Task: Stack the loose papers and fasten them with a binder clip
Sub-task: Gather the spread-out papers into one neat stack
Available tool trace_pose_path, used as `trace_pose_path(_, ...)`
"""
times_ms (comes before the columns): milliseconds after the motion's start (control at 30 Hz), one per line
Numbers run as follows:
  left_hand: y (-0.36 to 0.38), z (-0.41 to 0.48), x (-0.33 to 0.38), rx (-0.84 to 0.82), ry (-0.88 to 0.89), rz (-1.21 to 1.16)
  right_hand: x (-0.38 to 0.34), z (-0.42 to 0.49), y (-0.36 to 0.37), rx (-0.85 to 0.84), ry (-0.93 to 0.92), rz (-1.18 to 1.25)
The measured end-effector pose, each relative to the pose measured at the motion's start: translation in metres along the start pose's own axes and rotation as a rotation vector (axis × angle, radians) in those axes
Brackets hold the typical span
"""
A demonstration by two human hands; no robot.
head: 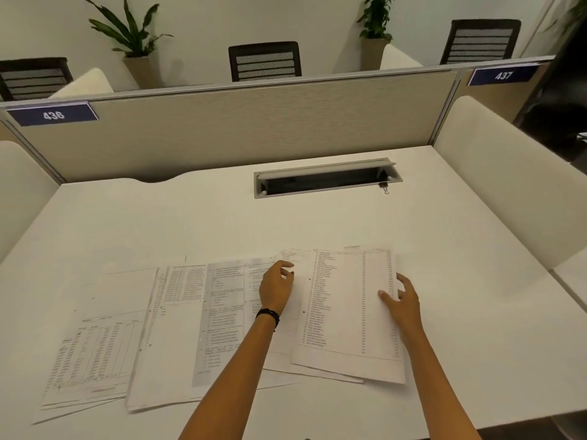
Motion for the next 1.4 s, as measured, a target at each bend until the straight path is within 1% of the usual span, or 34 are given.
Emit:
trace_pose_path(133, -0.008, 0.002, -0.013, 0.077, 0.011, 0.078, 0.013, -0.001, 0.000, 0.049, -0.008, -0.022)
trace_pose_path(267, -0.010, -0.003, -0.026, 0.077, -0.042, 0.126, 0.019, -0.005, 0.001, 0.162, -0.058, -0.029)
trace_pose_path(433, -0.010, -0.006, -0.030, 0.079, -0.057, 0.072, 0.022, -0.012, 0.014, 0.160, -0.188, -0.196)
trace_pose_path(600, -0.008, -0.008, -0.027, 0.053, -0.085, -0.051, 0.026, -0.018, 0.036, 0.135, -0.253, -0.274)
trace_pose_path(767, 0.001, -0.015, -0.024, 0.002, -0.120, -0.130, 0.025, -0.024, 0.058, 0.152, -0.253, -0.279)
trace_pose_path(1000, 0.005, -0.017, -0.022, -0.037, -0.123, -0.164, 0.021, -0.031, 0.083, 0.109, -0.279, -0.296)
trace_pose_path(1100, 0.000, -0.016, -0.023, -0.033, -0.111, -0.182, 0.020, -0.030, 0.082, 0.106, -0.255, -0.261)
trace_pose_path(1267, -0.009, -0.016, -0.028, -0.031, -0.125, -0.213, 0.020, -0.028, 0.072, 0.162, -0.237, -0.234)
trace_pose_path(1400, -0.007, -0.019, -0.029, -0.074, -0.112, -0.252, 0.021, -0.030, 0.077, 0.130, -0.243, -0.244)
Point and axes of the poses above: each hand's wrist, its own z-axis towards the middle knuckle, its own y-axis out of the palm, x = y × z, the point moved 3 cm from there along z, towards the middle knuckle, and after that the axes turned 5 degrees about -z, right-handed, at the moved point
